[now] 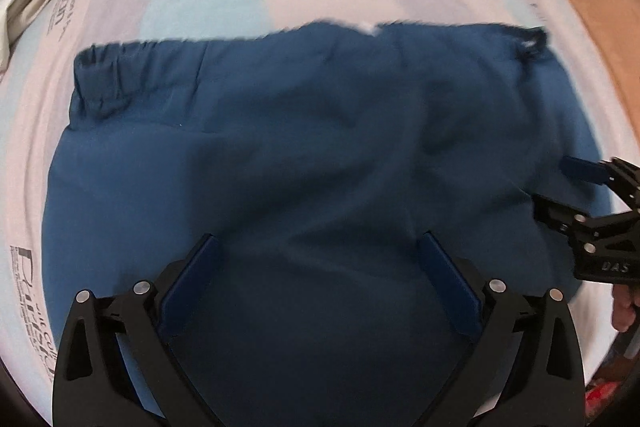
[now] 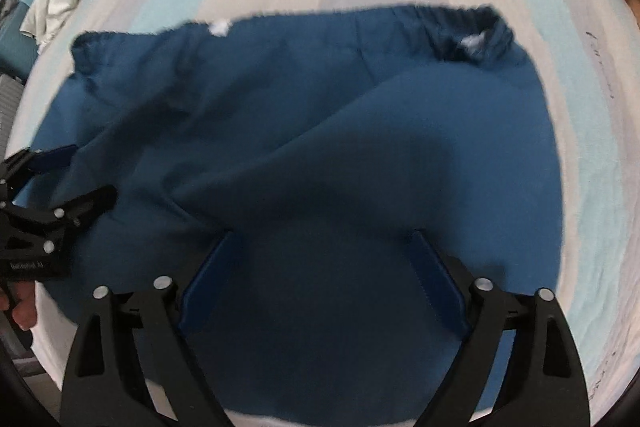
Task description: Fold large clothes
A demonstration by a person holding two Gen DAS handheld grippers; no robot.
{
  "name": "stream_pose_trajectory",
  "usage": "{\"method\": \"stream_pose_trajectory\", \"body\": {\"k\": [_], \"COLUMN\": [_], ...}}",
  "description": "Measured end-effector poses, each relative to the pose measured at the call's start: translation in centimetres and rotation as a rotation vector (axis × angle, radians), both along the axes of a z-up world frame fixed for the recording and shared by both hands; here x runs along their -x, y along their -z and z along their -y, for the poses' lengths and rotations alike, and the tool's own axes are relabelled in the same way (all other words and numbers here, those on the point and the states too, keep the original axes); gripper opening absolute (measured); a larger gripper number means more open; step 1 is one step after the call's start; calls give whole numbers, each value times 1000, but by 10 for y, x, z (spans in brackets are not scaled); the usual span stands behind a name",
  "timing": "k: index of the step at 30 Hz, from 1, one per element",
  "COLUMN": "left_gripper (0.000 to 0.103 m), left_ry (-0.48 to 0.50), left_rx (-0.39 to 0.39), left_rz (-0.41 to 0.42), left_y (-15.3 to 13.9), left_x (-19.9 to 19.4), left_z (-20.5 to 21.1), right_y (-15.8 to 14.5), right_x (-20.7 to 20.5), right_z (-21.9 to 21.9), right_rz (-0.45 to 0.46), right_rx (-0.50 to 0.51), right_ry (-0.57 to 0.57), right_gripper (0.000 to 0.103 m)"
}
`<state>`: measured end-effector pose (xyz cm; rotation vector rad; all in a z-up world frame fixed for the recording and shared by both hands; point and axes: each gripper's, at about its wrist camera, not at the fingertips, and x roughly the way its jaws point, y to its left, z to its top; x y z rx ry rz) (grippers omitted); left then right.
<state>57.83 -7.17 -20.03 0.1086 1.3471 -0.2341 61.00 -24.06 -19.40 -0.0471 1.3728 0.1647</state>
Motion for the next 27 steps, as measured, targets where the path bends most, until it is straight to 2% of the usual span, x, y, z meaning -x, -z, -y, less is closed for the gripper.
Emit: {"method": "stream_pose_trajectory", "body": {"k": [5, 12, 16, 18, 22, 27], "left_gripper": [98, 98, 97, 97, 97, 97], "left_ry": [24, 7, -7, -11, -5, 20], "left_rx": [-39, -60, -30, -10, 3, -16], "left_rz": [-15, -13, 13, 48, 141, 246], "left_y": [25, 38, 18, 4, -22, -37], "left_x": [-9, -15, -4, 10, 52, 107], "left_z": [-6, -5, -7, -9, -8, 6], "right_y": [24, 39, 16, 1, -16, -25], "right_x": [-13, -27, -13, 4, 42, 84], "right_z": [-3, -11, -12, -5, 3, 9], "right_rz": [-11, -3, 56, 88, 140, 201], "right_rx": [14, 54, 55, 4, -34, -13], "right_ry": [-17, -9, 26, 60, 85, 78], "right_gripper": [87, 89, 89, 90, 90, 90]}}
